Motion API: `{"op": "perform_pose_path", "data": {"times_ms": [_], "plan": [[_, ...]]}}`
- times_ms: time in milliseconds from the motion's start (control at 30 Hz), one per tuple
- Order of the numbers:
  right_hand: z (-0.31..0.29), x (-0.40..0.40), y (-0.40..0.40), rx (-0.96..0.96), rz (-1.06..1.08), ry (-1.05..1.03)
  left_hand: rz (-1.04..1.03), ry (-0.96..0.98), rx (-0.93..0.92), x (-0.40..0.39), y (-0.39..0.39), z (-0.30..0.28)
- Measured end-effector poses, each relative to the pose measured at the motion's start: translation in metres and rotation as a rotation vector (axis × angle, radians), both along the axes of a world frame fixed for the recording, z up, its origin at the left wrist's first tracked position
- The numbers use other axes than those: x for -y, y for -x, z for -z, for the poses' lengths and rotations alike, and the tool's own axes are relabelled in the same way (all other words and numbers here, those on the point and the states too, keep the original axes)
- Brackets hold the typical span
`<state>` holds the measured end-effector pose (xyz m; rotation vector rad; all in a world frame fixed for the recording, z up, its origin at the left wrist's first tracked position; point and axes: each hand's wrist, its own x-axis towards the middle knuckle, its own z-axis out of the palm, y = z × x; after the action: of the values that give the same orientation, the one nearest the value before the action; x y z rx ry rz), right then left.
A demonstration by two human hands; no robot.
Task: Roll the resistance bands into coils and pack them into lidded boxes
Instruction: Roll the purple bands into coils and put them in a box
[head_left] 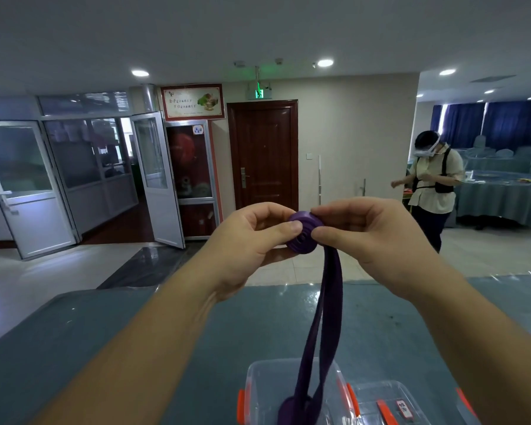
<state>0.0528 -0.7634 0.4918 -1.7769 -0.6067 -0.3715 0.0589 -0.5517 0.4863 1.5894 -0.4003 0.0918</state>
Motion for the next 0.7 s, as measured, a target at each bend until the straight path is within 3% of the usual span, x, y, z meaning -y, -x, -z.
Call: {"op": "perform_pose_path", "data": {"times_ms": [200, 400, 600, 700], "plan": [[0.000, 0.003, 0.000, -0.010, 0.005, 0.048, 0.055, -0.083, -0.018, 0.001, 0.004, -0.006], [0.007, 0.000, -0.002, -0.001, -0.001, -0.142, 0.034, 0.073, -0.020, 0.011, 0.003, 0.001], [-0.007, 0.007, 0.002, 0.063, -0.012, 0.099, -0.023, -0.248, 0.123, 0.005, 0.005, -0.010], [-0.006, 0.004, 0.003, 0.099, -0.018, -0.037, -0.005, -0.122, 0.113, 0.002, 0.008, -0.014]]}}
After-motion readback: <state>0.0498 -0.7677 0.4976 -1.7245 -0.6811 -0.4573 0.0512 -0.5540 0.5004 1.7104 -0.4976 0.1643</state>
